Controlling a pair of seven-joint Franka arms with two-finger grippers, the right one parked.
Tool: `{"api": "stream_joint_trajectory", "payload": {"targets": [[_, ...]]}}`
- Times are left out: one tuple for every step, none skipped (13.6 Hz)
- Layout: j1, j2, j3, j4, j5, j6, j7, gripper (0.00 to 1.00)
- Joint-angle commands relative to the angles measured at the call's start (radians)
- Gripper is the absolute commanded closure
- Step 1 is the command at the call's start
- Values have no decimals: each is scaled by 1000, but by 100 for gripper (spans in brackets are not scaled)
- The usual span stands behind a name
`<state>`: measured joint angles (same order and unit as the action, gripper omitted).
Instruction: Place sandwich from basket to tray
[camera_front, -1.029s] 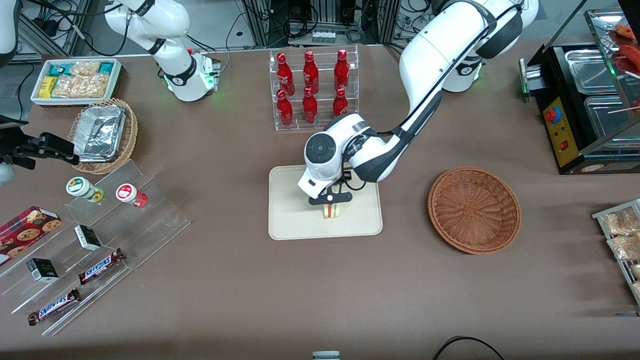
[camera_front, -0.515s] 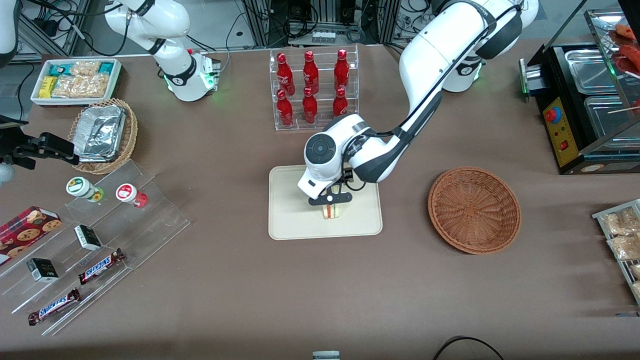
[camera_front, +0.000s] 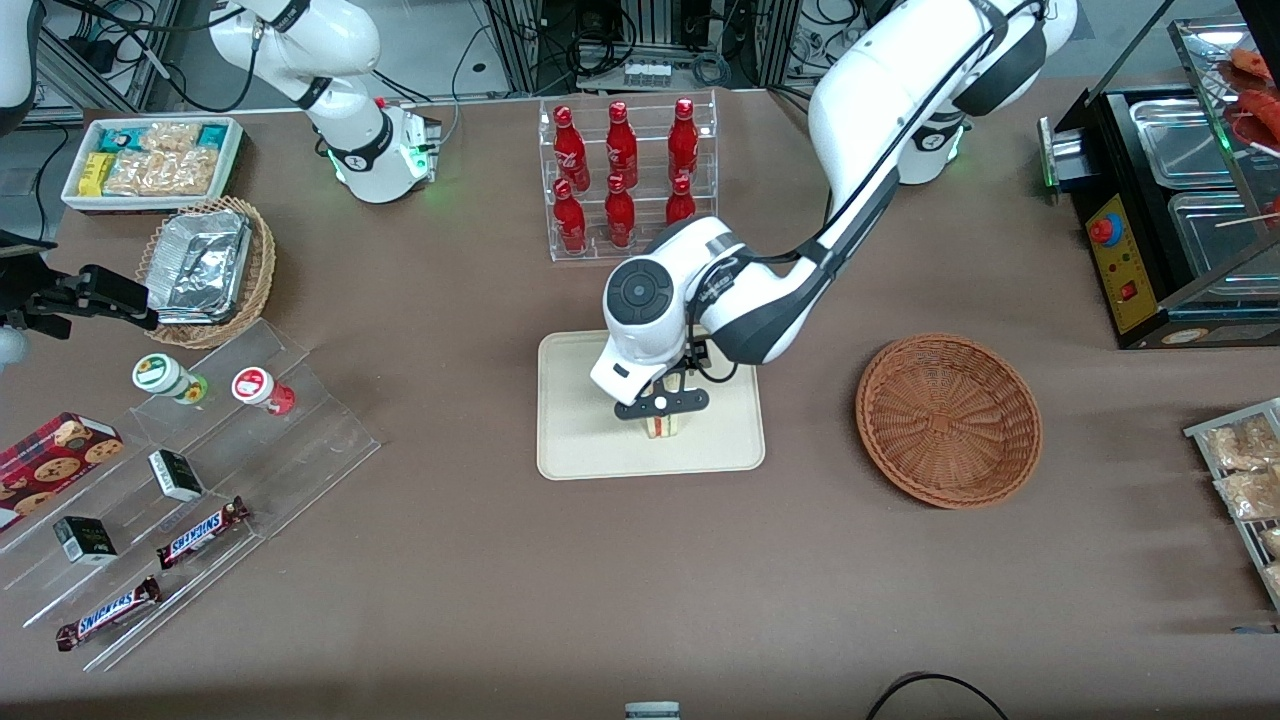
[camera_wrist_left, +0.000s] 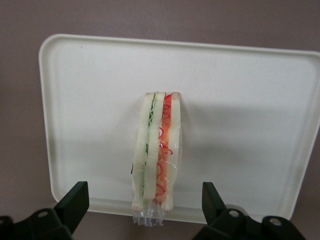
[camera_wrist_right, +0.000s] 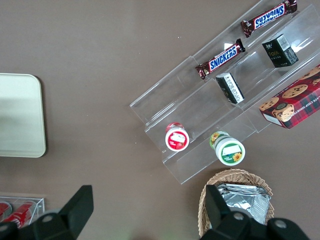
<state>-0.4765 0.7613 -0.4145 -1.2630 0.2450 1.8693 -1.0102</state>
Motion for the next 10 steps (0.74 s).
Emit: {"api": "stream_joint_trajectory", "payload": {"targets": [[9, -63, 2, 11, -10, -53, 33, 0], [36, -82, 2, 11, -15, -71, 73, 0], [64, -98, -1, 10, -35, -82, 112, 0], [85, -124, 2, -2, -50, -85, 178, 0], [114, -160, 3, -31, -52, -96, 250, 0], [146, -178, 2, -44, -53, -125, 284, 0], [179, -195, 0, -45, -55, -172, 300, 0], [206, -216, 0, -47, -61, -220, 311, 0], [243, -239, 0, -52, -70, -254, 338, 0], [280, -267, 0, -64, -84, -283, 367, 0]]}}
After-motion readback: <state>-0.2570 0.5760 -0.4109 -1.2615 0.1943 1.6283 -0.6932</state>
